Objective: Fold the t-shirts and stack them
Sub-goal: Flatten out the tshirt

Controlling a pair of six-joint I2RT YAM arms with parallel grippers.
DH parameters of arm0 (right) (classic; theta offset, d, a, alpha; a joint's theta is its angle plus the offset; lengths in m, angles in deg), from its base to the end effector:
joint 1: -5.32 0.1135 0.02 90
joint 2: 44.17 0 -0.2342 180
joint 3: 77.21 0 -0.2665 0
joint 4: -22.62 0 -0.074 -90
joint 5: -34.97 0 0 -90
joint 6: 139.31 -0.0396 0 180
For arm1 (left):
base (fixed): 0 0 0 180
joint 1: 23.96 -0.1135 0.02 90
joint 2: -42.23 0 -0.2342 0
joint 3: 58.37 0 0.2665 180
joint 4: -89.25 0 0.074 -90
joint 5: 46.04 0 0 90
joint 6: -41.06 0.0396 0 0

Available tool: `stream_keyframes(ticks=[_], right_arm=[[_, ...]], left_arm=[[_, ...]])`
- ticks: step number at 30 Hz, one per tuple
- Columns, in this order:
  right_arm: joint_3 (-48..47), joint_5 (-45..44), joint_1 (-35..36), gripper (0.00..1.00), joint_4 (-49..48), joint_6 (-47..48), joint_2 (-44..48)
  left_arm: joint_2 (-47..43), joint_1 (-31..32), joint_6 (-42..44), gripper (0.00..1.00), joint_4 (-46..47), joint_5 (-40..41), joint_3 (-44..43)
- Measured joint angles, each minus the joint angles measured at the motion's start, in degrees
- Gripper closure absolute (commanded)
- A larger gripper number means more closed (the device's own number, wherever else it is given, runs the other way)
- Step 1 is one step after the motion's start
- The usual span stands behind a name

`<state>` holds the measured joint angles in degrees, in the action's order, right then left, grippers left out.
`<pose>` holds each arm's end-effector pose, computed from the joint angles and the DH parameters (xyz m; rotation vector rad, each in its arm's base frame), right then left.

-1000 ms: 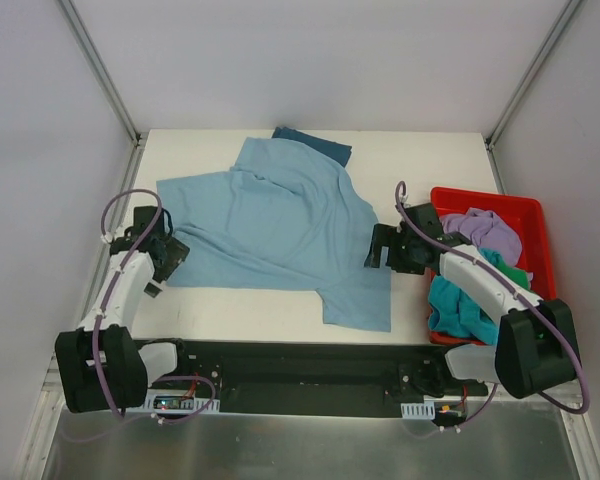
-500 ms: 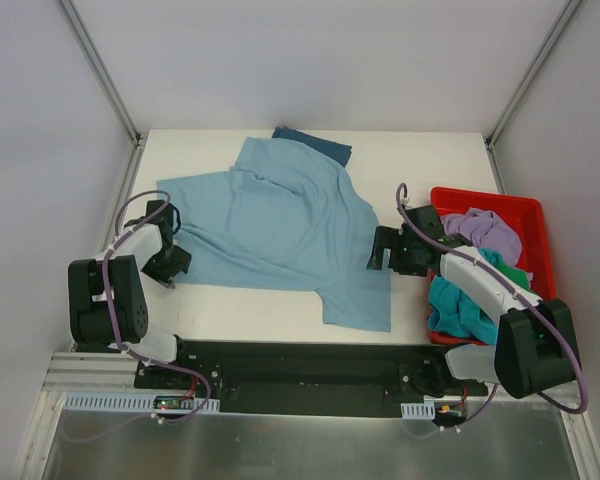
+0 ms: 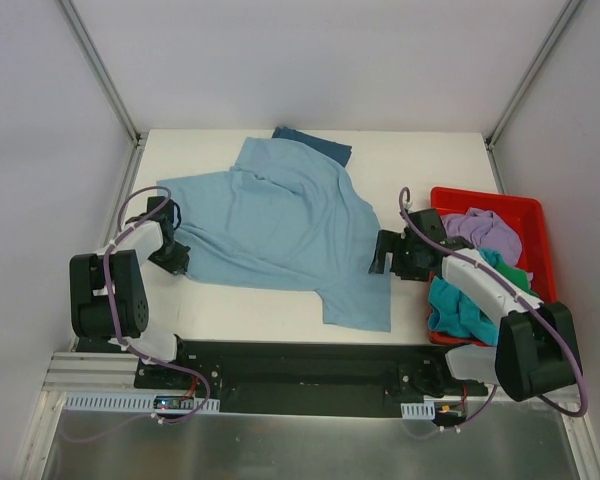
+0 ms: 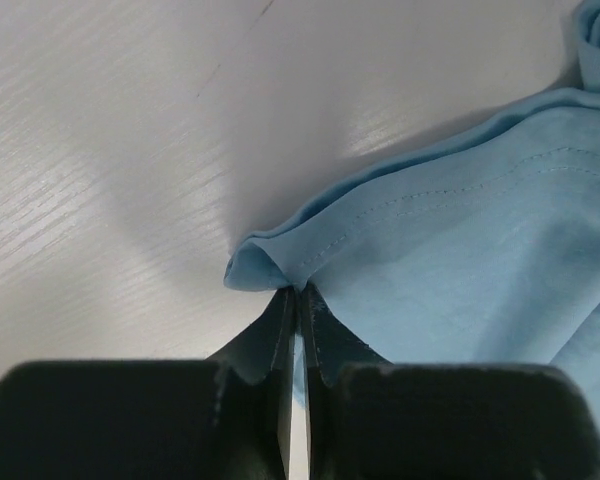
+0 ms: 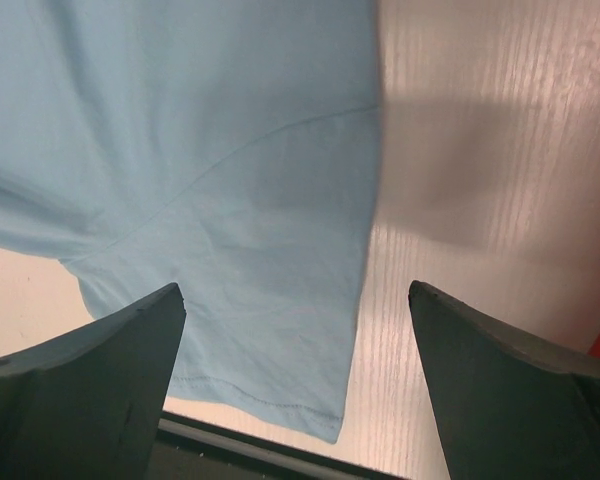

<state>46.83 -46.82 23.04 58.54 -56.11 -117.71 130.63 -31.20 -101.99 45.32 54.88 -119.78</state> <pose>0.2603 0.0891 0.1666 -0.2999 2.5089 0.3540 0.2846 0.0437 0.1200 -1.4250 2.3656 0.0625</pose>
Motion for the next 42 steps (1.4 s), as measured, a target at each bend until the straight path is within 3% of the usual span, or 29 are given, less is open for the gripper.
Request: stream_keyframes(ticks=[5,9,15,23,33,36,42], right_arm=[[0.52,1.27,0.72,0.03,3.17,-1.88,2.58],[0.59,-0.37,6.58,0.01,7.13,-3.08,5.64],[2.84,-2.58,16.98,0.18,12.85,-5.51,6.95],[10.25,-4.04,18.49,0.41,14.38,-11.04,8.35],[8.57,-7.13,18.97,0.71,14.86,-13.62,1.75],[7.98,-8.24,18.99,0.76,15.65,-14.12,0.61],[5.70,-9.09,18.99,0.75,17.40,-14.67,-3.10]], left_arm=[[-0.31,0.00,0.17,1.00,0.20,-0.11,0.13],[-1.68,0.00,1.53,1.00,0.20,-0.07,1.27],[-4.00,0.00,3.15,1.00,0.00,-0.04,3.21],[-7.34,0.00,4.35,1.00,-0.02,0.00,5.16],[-9.68,0.00,4.68,1.00,0.17,-0.02,6.56],[-10.36,0.00,4.70,1.00,0.17,-0.02,6.95],[-11.32,0.00,4.81,1.00,0.17,0.00,7.10]])
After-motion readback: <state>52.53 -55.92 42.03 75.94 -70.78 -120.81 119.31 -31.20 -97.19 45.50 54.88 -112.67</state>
